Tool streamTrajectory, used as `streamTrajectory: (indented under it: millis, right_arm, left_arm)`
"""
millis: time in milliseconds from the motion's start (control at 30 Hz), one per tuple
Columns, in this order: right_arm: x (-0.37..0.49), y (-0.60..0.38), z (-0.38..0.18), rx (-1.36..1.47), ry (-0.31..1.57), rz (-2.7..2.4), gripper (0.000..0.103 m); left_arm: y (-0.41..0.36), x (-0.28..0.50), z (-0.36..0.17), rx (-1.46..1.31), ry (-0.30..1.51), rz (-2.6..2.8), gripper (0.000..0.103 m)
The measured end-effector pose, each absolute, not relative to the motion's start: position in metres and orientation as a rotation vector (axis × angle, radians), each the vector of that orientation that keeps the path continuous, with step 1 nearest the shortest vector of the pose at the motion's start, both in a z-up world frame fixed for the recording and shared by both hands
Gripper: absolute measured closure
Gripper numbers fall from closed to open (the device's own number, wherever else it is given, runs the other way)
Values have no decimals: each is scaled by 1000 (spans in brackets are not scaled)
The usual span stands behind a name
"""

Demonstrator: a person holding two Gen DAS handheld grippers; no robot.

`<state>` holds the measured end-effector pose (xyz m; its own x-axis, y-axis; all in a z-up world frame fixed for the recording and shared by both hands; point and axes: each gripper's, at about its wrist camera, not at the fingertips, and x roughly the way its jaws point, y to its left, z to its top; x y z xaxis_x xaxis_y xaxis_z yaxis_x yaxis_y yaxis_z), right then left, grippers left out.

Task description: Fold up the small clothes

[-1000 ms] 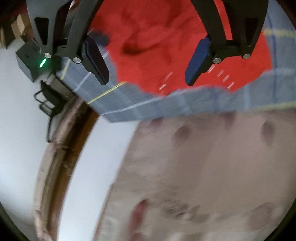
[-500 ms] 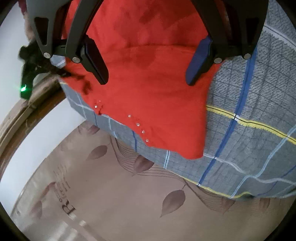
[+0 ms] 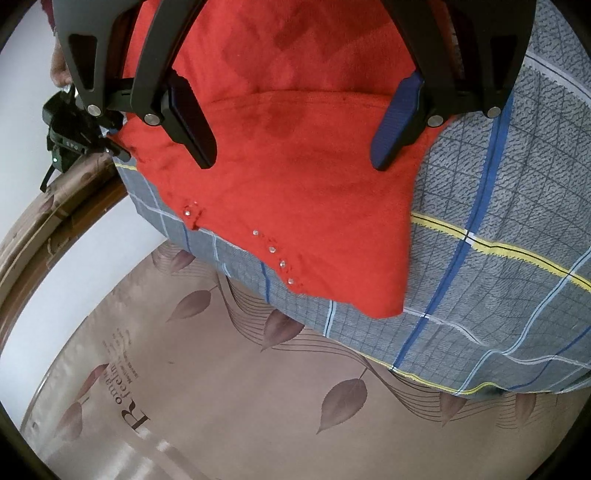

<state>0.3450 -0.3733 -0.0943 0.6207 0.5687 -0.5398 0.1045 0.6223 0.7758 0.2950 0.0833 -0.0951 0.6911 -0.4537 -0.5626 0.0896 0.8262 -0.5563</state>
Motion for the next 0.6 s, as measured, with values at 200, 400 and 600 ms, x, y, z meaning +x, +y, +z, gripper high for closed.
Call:
streamTrajectory:
  millis: [200, 400, 600]
  right_arm:
    - [377, -358, -86, 855, 949, 274, 96]
    - [393, -306, 1, 902, 706, 674, 98]
    - [411, -370, -92, 930, 881, 378, 97]
  left_arm:
    - [87, 292, -94, -544, 732, -295, 18]
    - [108, 281, -93, -624, 682, -203, 18]
    - [107, 281, -92, -614, 690, -180, 18]
